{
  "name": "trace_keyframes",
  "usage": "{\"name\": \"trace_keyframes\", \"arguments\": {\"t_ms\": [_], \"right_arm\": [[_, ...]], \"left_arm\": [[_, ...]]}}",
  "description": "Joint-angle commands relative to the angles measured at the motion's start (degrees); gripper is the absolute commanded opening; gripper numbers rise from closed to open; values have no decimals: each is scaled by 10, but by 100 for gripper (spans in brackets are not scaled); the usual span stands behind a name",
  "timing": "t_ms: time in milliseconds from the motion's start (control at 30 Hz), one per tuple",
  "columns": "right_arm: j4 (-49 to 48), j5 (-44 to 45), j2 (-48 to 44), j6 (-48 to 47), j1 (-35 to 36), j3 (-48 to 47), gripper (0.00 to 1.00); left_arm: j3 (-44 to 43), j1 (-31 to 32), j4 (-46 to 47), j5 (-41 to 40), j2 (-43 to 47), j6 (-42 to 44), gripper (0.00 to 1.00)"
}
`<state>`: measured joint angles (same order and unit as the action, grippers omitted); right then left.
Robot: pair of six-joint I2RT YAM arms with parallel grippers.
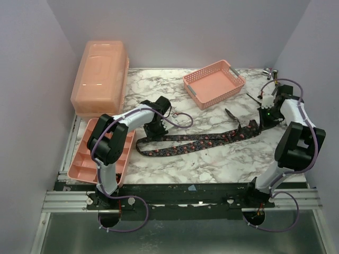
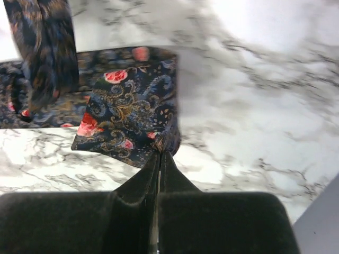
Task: Roll the ties
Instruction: Flatten out the tie at the center of the board.
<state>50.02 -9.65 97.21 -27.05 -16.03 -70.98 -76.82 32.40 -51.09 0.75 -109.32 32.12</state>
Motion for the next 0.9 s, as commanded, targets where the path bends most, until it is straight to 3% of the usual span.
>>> {"name": "trace_keyframes", "arguments": {"t_ms": [0, 133, 233, 333, 667, 867], "right_arm": [[74, -60, 67, -5, -93, -56, 1], [135, -113, 151, 13, -175, -107, 1], [155, -132, 180, 20, -216, -145, 36], [139, -116, 158, 15, -218, -158, 53], [159, -152, 115, -39, -197, -187, 61], [169, -195, 107, -30, -113, -183, 64]], "left_arm": [[2, -9, -1, -2, 1, 9, 37], [7, -12, 2, -3, 5, 9, 37], [10, -13, 6, -3, 11, 8, 37], [11, -13, 14, 1, 26, 5, 41], [-22, -6, 17, 128, 86, 11, 61], [-9, 21, 17, 99, 56, 30, 63]]}}
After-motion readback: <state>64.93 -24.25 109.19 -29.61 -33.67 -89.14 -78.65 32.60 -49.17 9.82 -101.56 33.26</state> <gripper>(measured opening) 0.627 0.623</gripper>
